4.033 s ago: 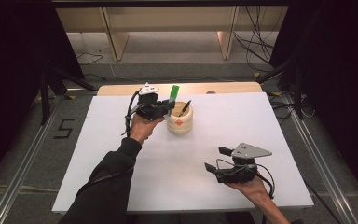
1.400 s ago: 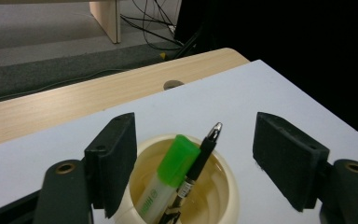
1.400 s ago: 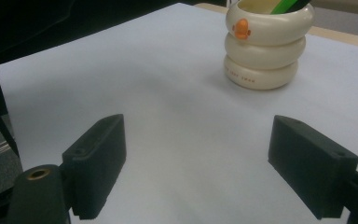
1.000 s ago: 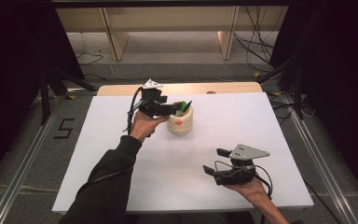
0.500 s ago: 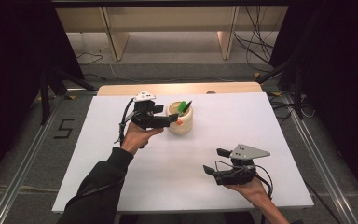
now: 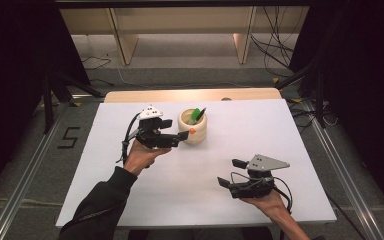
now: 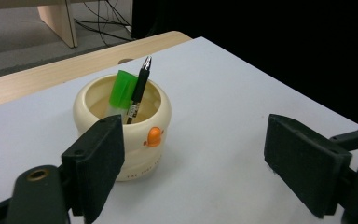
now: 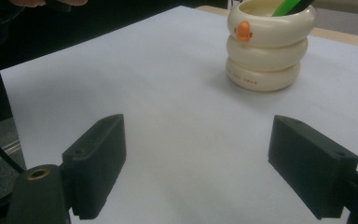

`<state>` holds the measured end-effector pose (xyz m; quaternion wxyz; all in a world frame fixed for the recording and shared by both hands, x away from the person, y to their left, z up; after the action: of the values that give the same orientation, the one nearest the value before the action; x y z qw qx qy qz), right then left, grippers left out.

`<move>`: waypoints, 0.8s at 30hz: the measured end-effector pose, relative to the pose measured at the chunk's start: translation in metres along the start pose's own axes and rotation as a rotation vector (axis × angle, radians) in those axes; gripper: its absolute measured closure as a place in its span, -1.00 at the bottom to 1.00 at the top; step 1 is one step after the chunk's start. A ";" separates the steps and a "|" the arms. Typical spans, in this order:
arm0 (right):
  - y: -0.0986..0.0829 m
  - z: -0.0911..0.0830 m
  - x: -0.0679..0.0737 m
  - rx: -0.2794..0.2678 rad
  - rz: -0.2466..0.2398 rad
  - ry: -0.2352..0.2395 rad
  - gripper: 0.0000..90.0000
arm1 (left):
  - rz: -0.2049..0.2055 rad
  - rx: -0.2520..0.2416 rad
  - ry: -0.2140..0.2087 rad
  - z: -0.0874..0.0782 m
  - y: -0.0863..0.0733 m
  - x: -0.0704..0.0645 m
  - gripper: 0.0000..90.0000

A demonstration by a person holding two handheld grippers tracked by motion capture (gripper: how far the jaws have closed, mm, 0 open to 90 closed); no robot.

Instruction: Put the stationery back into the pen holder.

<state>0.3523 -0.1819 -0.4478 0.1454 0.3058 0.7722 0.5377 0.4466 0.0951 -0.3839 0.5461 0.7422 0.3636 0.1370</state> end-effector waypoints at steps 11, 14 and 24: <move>0.000 0.000 -0.001 -0.004 0.008 0.003 -0.56 | 0.007 -0.027 -0.023 -0.015 -0.011 -0.006 -0.59; 0.000 0.000 -0.001 -0.003 0.006 0.002 -0.56 | 0.020 -0.029 -0.019 -0.017 -0.017 -0.008 -0.59; 0.000 0.000 -0.002 -0.005 0.008 -0.003 -0.56 | 0.052 -0.031 -0.052 -0.025 -0.032 -0.017 -0.63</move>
<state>0.3535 -0.1830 -0.4478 0.1453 0.3092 0.7694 0.5397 0.4076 0.1055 -0.4006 0.5631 0.7461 0.3276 0.1376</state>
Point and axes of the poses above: each handheld gripper's, and its own axes: z roughly forward along the jaws, y roughly out of its top, x roughly to its left, the point moved 3 cm from there along z, roughly forward along the jaws, and after that the axes turned 4 degrees about -x, right-handed, at the moved point
